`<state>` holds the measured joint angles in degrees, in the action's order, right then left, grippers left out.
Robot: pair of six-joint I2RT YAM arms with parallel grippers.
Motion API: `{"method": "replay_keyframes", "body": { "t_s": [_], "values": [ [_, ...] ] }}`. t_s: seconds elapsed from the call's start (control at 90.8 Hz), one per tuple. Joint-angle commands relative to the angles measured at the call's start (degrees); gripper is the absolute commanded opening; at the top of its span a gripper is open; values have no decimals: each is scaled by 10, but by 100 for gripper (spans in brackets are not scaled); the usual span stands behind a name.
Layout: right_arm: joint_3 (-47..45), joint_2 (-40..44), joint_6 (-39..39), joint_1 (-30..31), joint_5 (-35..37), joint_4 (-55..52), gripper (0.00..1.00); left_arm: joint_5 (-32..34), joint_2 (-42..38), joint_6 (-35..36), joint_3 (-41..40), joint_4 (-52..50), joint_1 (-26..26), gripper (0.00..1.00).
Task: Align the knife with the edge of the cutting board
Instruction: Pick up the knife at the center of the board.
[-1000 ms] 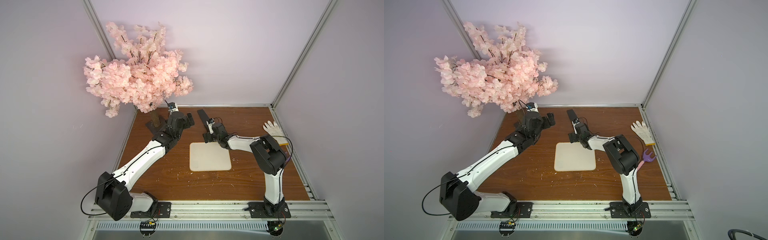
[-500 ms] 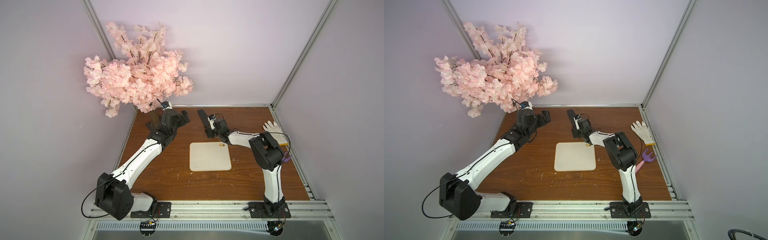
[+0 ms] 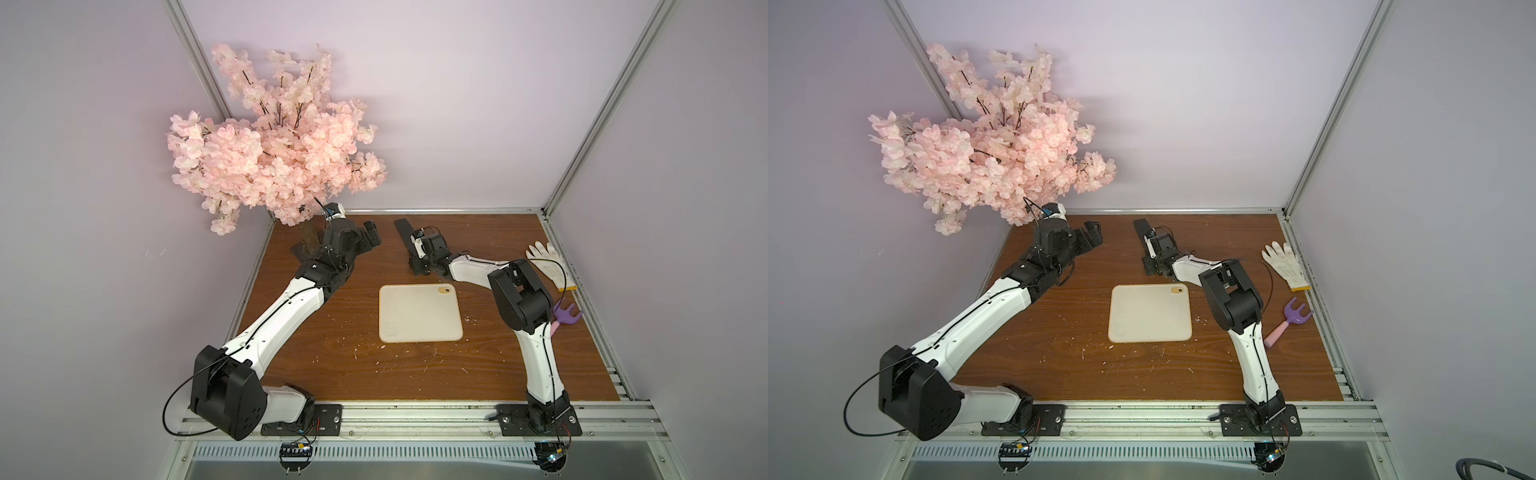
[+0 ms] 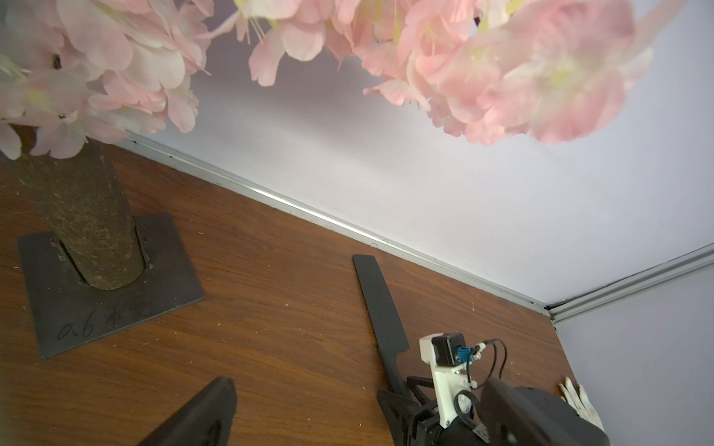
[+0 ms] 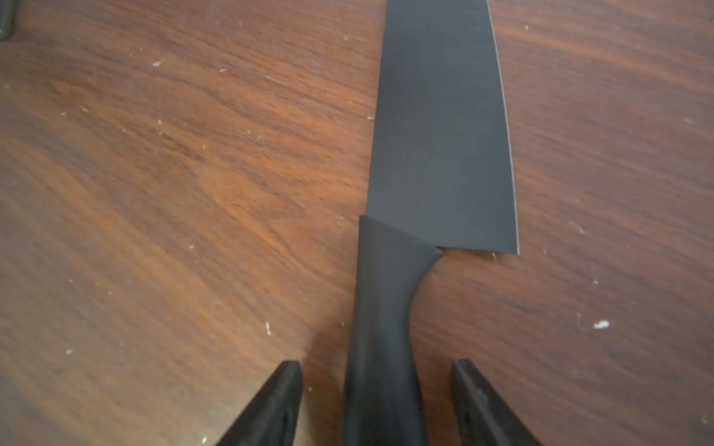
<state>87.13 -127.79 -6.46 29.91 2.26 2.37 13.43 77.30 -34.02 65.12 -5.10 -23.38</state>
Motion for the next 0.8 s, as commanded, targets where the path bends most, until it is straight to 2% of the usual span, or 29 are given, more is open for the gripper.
{"method": "replay_keyframes", "body": {
  "t_s": [0.0,0.154,0.264,0.352,0.495,0.793],
  "values": [
    [16,-1,20,-3,13,-37,61,1,-5,9,7,-1,6,100],
    [6,-3,30,-2,14,-47,55,2,-5,7,7,-1,9,100],
    [4,-7,38,-2,20,-55,48,0,-4,7,7,-1,11,100],
    [4,-7,41,-2,22,-59,34,-1,-4,7,7,-2,11,100],
    [6,1,39,-2,29,-56,0,0,-5,6,6,-1,11,100],
    [-11,63,29,0,41,-19,0,4,-7,6,6,-2,13,100]
  ]
}}
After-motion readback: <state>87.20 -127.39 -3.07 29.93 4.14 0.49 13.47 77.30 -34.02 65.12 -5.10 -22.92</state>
